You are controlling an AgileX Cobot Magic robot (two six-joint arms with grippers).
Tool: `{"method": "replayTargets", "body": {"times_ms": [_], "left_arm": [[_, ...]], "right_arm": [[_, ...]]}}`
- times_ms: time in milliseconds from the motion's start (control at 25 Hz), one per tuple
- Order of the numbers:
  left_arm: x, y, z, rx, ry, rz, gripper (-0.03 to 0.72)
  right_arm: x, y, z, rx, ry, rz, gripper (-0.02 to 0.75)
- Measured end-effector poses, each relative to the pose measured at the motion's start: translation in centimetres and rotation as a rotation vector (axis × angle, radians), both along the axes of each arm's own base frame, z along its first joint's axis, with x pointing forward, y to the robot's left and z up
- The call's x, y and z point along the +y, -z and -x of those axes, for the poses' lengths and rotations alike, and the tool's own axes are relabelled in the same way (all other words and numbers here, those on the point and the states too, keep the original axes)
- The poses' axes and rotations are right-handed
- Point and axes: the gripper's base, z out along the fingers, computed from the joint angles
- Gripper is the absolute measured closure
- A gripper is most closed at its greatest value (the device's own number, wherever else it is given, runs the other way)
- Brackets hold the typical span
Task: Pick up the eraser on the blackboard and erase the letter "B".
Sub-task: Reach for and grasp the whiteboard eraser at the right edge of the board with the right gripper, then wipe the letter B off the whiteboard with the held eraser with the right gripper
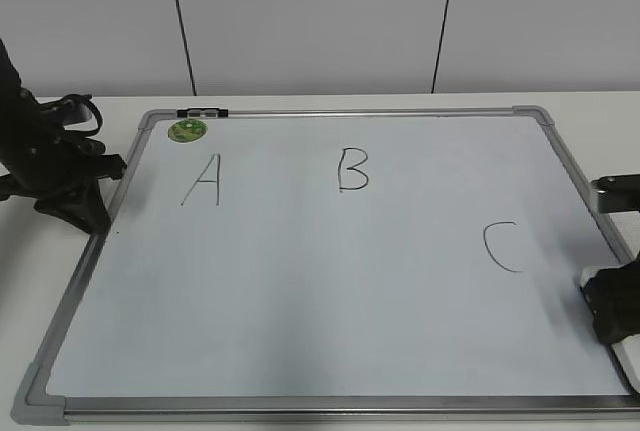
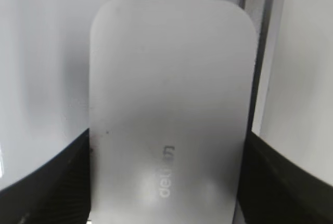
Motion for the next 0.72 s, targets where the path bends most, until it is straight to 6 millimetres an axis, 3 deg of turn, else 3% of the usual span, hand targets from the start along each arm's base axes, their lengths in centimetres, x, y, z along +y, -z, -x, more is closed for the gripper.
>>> {"method": "replayTargets", "body": {"times_ms": [200,400,720], "left_arm": [[0.0,0.0,0.0,0.000,0.000,0.000,0.659],[0.0,0.0,0.0,0.000,0.000,0.000,0.659],[0.0,0.0,0.0,0.000,0.000,0.000,0.659]], "right_arm": [[0.0,-1.4,-0.6,0.046,0.006,0.007,0.192],[0.2,-4.8,-1.5,-0.009,-0.009,0.011,0.192],[4.9,-10.3,-4.1,-0.143,-0.163,0.001,0.192]]}}
